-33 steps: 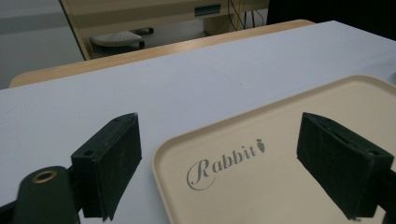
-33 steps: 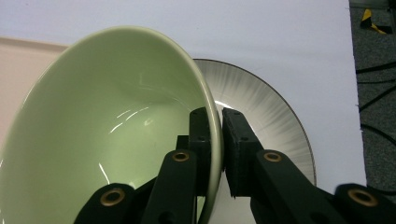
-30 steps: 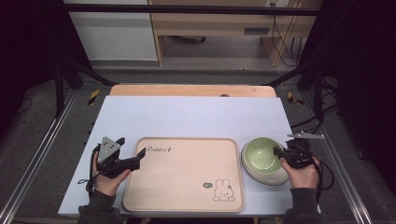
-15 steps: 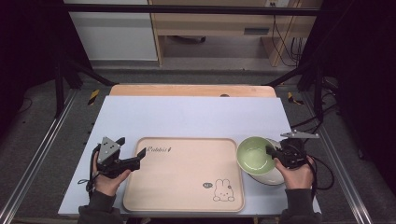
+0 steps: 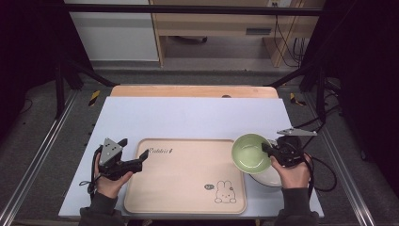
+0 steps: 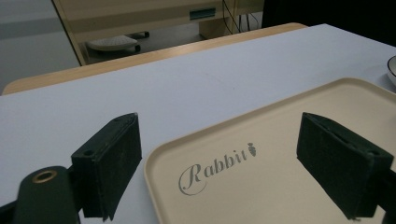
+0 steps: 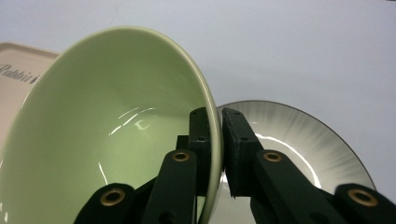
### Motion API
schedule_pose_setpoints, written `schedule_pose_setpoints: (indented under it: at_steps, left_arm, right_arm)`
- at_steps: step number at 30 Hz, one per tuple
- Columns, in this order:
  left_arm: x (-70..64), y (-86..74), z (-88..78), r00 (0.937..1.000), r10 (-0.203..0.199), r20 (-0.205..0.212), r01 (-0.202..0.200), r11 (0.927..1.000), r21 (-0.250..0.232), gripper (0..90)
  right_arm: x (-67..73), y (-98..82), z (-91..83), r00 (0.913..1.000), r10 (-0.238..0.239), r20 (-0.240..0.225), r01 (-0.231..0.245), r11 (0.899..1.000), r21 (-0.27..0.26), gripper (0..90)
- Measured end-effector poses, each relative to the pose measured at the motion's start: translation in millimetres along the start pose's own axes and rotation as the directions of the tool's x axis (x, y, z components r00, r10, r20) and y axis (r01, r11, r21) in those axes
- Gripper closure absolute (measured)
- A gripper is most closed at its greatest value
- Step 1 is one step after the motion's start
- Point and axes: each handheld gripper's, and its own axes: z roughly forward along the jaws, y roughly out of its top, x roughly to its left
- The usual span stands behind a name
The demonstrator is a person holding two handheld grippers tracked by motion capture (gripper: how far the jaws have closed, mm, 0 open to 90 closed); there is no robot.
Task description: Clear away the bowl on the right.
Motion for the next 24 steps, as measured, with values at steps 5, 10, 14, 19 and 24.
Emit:
schedule_pose_setpoints:
  at_steps: [5, 10, 14, 19, 24]
  left_arm:
    - [-0.8, 0.0, 0.8, 1.0, 0.0, 0.0, 0.0, 1.0, -0.001, 13.6]
    - [-0.6, -0.1, 0.8, 1.0, -0.001, 0.001, 0.001, 1.0, -0.001, 13.6]
    - [-0.4, -0.1, 0.2, 1.0, 0.001, 0.002, -0.001, 1.0, -0.001, 13.6]
    - [-0.5, 0.0, 0.1, 1.0, 0.001, 0.003, -0.001, 1.0, -0.001, 13.6]
    - [-1.0, 0.3, -0.3, 1.0, -0.004, 0.004, 0.004, 1.0, -0.007, 13.6]
  right_arm:
    - [10.1, 7.5, 3.6, 0.9997, -0.012, -0.022, 0.012, 1.0, -0.007, 82.8]
    - [20.5, 14.5, 5.7, 0.9984, -0.026, -0.051, 0.025, 0.999, -0.02, 82.8]
    - [29.5, 20.6, 7.5, 0.9968, -0.041, -0.069, 0.039, 0.999, -0.032, 82.8]
    - [39.9, 26.8, 11.3, 0.9943, -0.054, -0.092, 0.05, 0.998, -0.043, 82.8]
    - [48.4, 30.6, 15.0, 0.9911, -0.07, -0.113, 0.064, 0.996, -0.054, 82.8]
